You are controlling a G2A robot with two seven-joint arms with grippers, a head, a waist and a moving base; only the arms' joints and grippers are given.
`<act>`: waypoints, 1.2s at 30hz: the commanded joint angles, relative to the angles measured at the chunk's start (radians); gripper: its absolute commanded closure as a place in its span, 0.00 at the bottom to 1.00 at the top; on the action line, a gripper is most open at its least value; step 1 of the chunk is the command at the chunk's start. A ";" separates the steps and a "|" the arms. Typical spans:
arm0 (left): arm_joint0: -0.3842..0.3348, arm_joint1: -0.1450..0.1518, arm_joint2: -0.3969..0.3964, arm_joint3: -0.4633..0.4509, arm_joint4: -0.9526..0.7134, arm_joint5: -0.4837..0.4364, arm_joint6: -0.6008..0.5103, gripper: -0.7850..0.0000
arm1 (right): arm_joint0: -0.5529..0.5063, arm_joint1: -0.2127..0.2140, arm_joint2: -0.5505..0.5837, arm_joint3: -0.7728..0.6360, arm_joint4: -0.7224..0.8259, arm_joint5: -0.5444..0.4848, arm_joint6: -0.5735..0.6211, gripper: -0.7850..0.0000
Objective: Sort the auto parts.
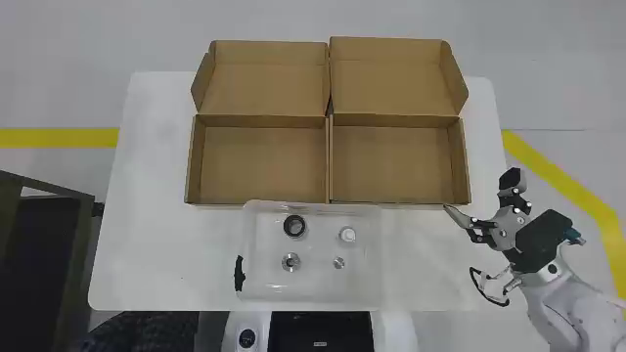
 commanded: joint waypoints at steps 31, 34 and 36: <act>0.000 0.000 0.000 0.000 0.000 0.000 0.000 0.00 | 0.017 0.000 -0.023 -0.007 -0.015 -0.006 0.030 0.00; 0.000 0.000 0.000 0.000 0.000 0.000 0.000 0.00 | 0.039 0.002 -0.043 -0.007 -0.016 -0.030 0.051 0.00; 0.000 0.000 0.000 0.000 0.000 0.000 0.000 0.00 | 0.054 0.003 -0.060 -0.011 -0.020 -0.046 0.067 0.00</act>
